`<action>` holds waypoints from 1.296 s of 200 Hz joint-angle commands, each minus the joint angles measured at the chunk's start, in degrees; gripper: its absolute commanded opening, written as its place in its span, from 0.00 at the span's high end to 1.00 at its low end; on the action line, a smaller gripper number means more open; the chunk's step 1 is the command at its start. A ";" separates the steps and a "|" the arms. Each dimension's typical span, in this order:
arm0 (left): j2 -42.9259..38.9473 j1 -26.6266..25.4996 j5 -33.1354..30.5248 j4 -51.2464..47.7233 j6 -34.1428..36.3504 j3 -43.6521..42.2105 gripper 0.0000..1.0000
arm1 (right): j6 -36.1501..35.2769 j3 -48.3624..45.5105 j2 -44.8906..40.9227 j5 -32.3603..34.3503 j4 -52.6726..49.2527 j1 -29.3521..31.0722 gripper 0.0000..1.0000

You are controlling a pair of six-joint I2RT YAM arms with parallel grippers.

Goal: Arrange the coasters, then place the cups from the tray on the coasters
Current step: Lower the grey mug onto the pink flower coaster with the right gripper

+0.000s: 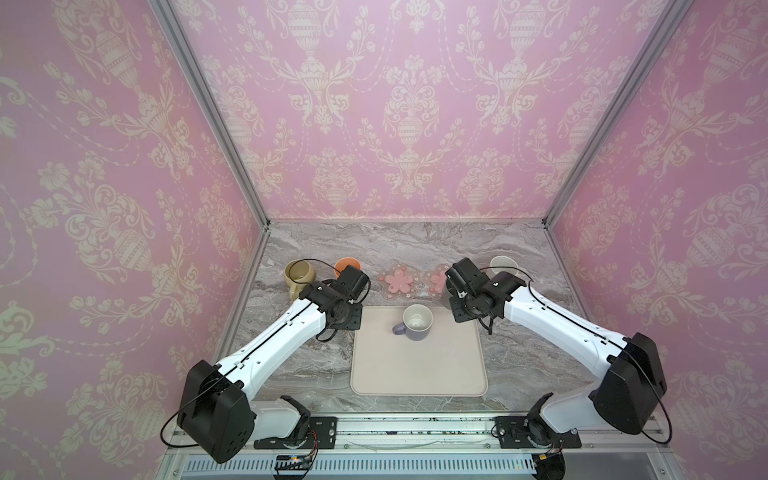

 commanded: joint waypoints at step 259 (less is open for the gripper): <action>-10.42 -0.59 0.02 -6.27 -8.36 -4.80 0.63 | -4.69 13.30 16.37 -1.36 8.52 -8.41 1.00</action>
